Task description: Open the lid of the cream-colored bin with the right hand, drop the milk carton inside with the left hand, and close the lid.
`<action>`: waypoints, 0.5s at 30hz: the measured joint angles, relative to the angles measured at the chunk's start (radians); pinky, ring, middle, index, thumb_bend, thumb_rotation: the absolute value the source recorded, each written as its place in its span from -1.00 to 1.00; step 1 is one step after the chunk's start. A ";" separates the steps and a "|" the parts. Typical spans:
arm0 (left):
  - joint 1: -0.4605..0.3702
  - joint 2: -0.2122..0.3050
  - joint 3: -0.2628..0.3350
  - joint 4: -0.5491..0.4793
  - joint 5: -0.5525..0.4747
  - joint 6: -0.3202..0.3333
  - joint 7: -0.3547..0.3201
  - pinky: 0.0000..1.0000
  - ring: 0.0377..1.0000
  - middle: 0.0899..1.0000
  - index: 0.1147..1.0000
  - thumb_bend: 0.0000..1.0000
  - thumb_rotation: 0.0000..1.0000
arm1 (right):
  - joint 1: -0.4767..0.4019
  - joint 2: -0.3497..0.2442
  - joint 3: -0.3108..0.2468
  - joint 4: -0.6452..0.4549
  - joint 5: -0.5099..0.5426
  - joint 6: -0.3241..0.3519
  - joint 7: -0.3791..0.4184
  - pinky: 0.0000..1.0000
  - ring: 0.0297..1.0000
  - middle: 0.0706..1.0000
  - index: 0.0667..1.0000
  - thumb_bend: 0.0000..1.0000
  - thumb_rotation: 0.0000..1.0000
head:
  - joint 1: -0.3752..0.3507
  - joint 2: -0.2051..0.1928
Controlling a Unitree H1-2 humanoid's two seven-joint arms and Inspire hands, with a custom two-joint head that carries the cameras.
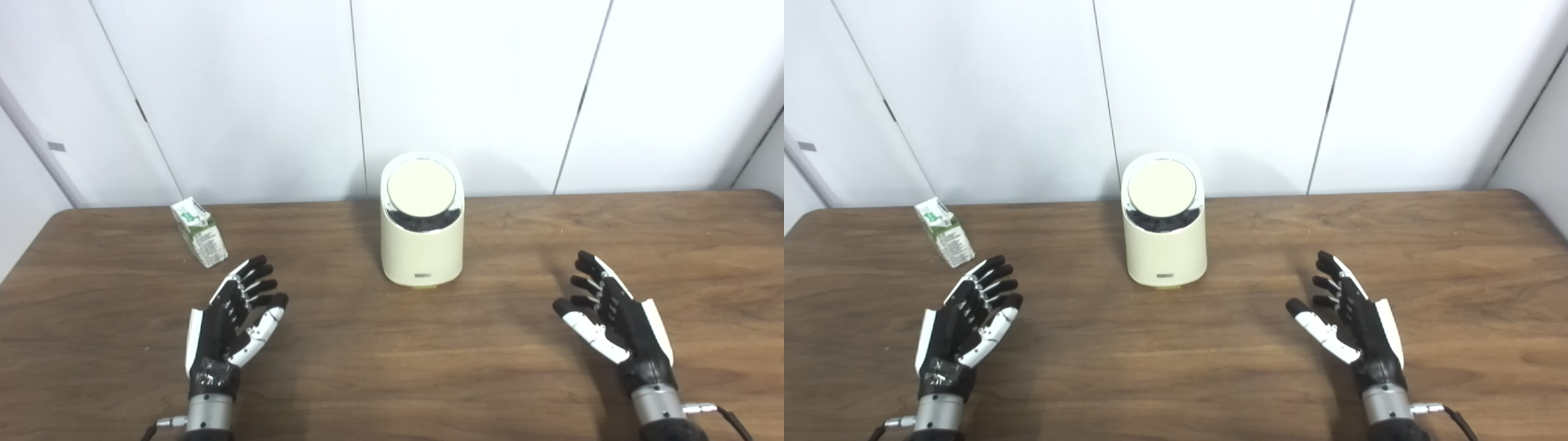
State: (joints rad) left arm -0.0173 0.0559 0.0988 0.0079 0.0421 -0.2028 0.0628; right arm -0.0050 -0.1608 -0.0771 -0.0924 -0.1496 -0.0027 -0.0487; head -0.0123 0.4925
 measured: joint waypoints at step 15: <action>-0.012 0.001 -0.001 0.021 -0.012 -0.014 -0.006 0.44 0.50 0.58 0.65 0.08 -0.63 | -0.015 0.005 0.008 -0.024 0.010 0.003 0.002 0.56 0.69 0.76 0.72 0.34 -0.10 | -0.015 -0.040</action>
State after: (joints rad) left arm -0.0295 0.0568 0.0977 0.0286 0.0297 -0.2166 0.0570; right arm -0.0199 -0.1562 -0.0690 -0.1161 -0.1398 0.0003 -0.0465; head -0.0276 0.4525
